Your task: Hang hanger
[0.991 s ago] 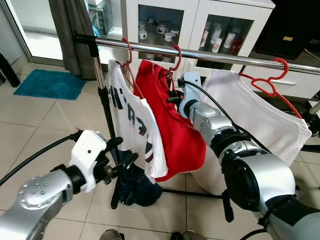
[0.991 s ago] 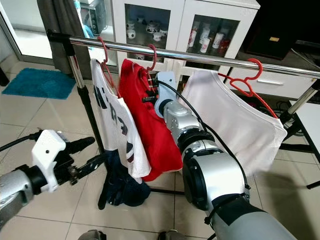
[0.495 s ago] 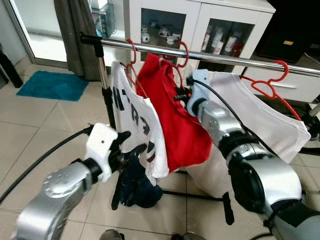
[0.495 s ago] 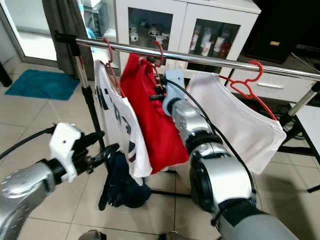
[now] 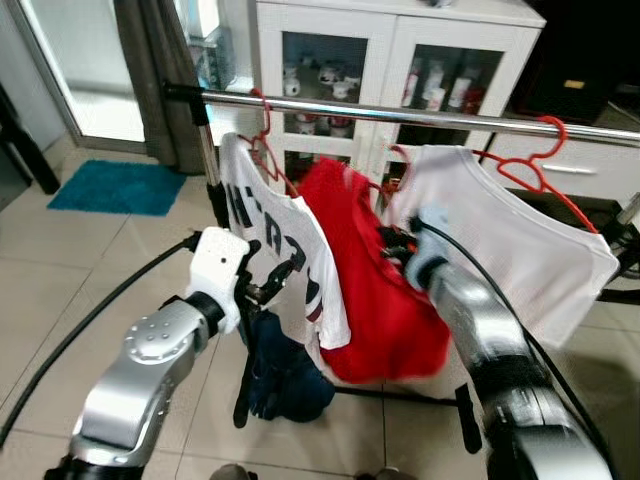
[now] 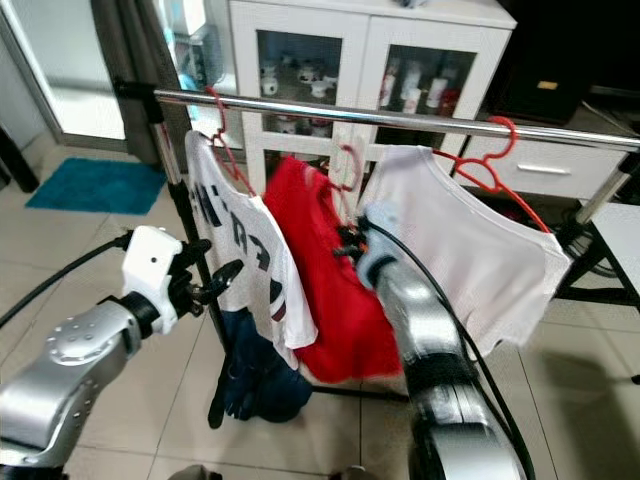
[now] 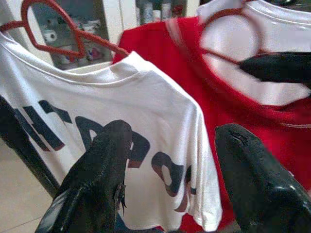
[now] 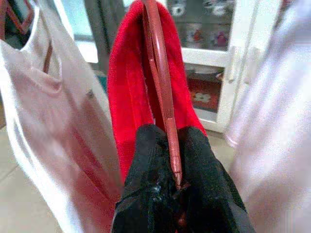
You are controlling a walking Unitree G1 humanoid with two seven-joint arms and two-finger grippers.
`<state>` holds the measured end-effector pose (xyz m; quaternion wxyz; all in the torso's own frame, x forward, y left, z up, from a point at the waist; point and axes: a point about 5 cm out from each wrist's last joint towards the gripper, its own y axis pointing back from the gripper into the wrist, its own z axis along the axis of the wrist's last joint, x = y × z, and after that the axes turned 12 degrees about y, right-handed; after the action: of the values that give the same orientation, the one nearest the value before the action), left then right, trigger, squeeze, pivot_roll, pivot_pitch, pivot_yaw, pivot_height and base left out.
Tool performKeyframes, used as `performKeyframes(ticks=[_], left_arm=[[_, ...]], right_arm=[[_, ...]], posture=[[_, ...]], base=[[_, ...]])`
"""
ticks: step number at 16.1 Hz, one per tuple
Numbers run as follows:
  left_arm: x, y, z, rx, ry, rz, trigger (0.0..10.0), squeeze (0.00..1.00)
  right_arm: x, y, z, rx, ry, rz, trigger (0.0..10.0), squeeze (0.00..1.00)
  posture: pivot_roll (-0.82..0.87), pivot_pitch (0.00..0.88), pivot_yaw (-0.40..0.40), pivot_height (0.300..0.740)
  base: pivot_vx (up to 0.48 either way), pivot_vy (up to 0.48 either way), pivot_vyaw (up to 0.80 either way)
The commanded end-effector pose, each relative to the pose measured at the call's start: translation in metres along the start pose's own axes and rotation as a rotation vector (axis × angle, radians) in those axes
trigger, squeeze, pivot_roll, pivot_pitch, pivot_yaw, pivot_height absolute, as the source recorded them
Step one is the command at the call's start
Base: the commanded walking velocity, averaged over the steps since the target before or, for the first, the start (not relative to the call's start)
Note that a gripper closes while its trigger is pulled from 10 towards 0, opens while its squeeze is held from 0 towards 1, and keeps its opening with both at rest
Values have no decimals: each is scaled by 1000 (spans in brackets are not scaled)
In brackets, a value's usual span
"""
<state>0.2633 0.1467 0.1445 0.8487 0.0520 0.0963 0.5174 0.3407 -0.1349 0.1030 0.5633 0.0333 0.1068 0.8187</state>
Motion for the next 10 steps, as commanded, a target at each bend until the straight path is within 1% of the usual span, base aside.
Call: performKeyframes(ticks=[1,2,5,7,10], left_arm=[[-1,-2,0,-3,-13,12,10000,0],[-1,-1,-1,-3,-4,25,10000,0],[3,1,-2,-8,19,55,10000,0],[2,0,-2,-9,14,57,10000,0],[3,1,-2,-12,18,69,10000,0]], right_arm=[[-3,6,20,-81,10,-24,0,0],[0,19,16,-91,16,-46,0,0],[4,38,14,-100,14,-88,0,0],[7,47,12,-90,3,-113,0,0],[13,57,12,-70,-15,-134,0,0]], posture=[[-112,0,-4,740],[-108,0,-4,740],[-109,0,-6,740],[-112,0,-10,740],[-116,0,-19,740]], base=[[0,0,0],[0,0,0],[0,0,0],[0,0,0],[0,0,0]])
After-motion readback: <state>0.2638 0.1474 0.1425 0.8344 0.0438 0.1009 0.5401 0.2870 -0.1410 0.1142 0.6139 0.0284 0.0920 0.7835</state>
